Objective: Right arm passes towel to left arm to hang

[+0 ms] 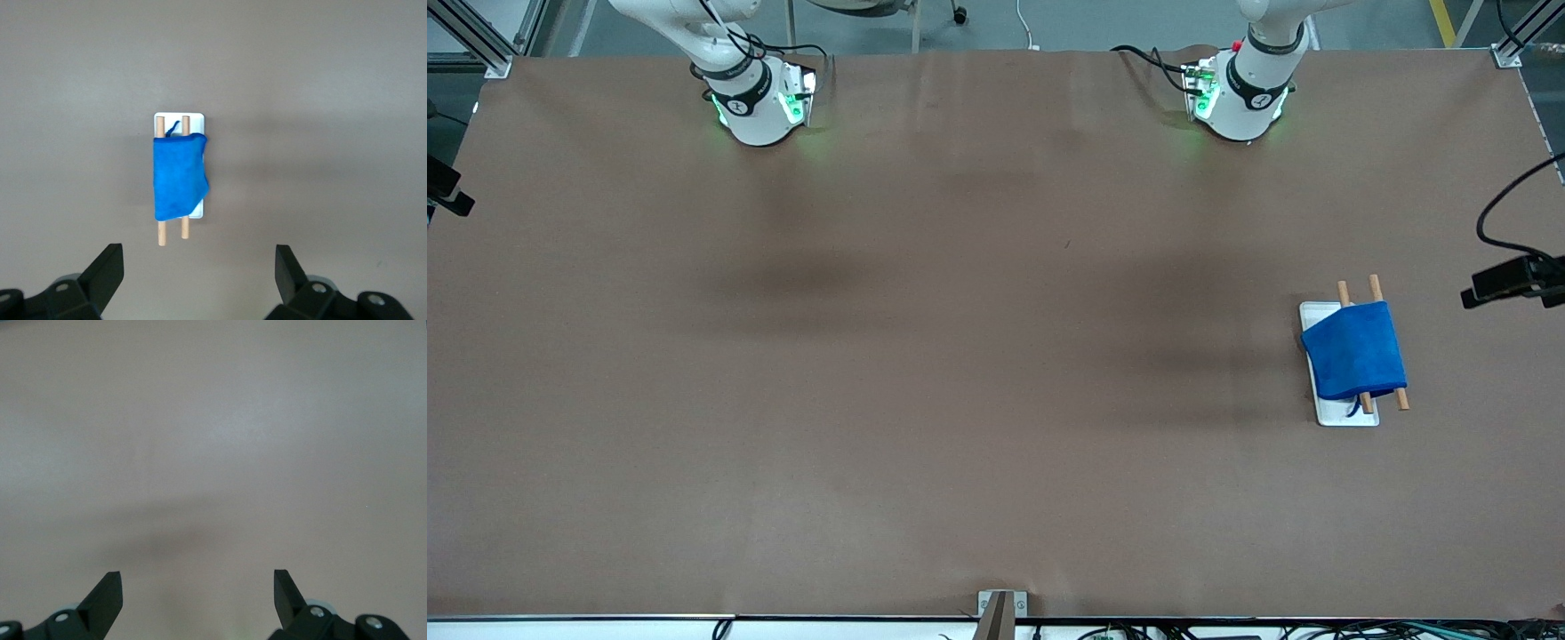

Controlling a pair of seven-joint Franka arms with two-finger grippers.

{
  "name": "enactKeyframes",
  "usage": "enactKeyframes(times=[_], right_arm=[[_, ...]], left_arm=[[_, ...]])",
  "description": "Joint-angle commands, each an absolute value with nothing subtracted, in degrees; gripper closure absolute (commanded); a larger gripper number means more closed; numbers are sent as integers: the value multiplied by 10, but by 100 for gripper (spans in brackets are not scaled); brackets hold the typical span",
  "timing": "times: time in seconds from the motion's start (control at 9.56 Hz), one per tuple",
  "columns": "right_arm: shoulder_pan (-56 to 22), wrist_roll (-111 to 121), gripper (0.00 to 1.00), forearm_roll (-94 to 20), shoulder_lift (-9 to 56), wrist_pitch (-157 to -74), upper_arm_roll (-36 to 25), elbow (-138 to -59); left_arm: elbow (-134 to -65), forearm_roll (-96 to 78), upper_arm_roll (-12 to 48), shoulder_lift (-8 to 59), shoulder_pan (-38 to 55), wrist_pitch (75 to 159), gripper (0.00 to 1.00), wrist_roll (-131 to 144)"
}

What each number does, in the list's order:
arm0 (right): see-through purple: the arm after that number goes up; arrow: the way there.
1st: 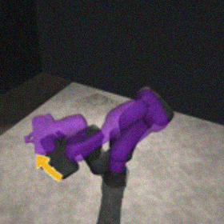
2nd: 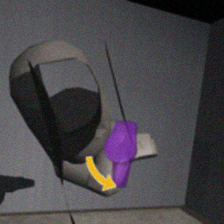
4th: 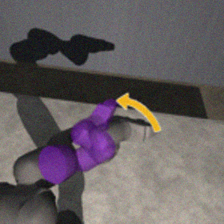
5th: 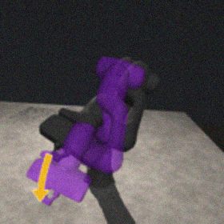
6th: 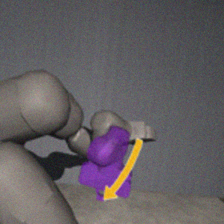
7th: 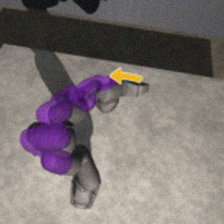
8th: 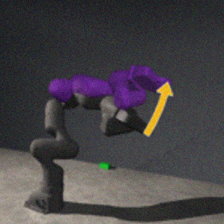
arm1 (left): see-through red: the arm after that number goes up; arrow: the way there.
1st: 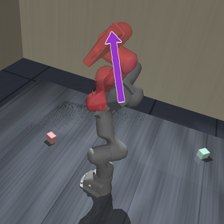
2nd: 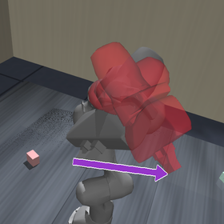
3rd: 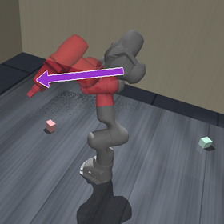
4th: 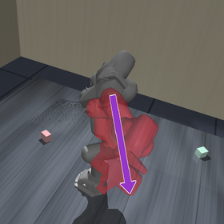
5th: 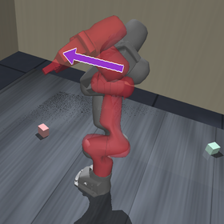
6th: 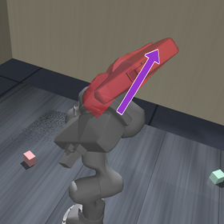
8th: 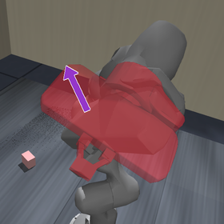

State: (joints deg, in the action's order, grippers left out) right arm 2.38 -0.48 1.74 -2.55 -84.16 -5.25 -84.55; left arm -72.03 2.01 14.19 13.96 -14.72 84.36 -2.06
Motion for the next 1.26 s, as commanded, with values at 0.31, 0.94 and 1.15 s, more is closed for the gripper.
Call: enactKeyframes(times=[0.31, 0.94, 1.15], right_arm=[[32, 1, 0, 13, -27, -836, -50, -848], [33, 1, 0, 13, -27, -835, -51, -849], [33, 1, 0, 13, -27, -835, -51, -850]], left_arm=[[-765, 18, 174, 42, -136, 832, 0, 49], [-917, 5, 52, -65, -9, 831, 0, 47], [-947, 4, 54, -87, -10, 850, 0, 51]])
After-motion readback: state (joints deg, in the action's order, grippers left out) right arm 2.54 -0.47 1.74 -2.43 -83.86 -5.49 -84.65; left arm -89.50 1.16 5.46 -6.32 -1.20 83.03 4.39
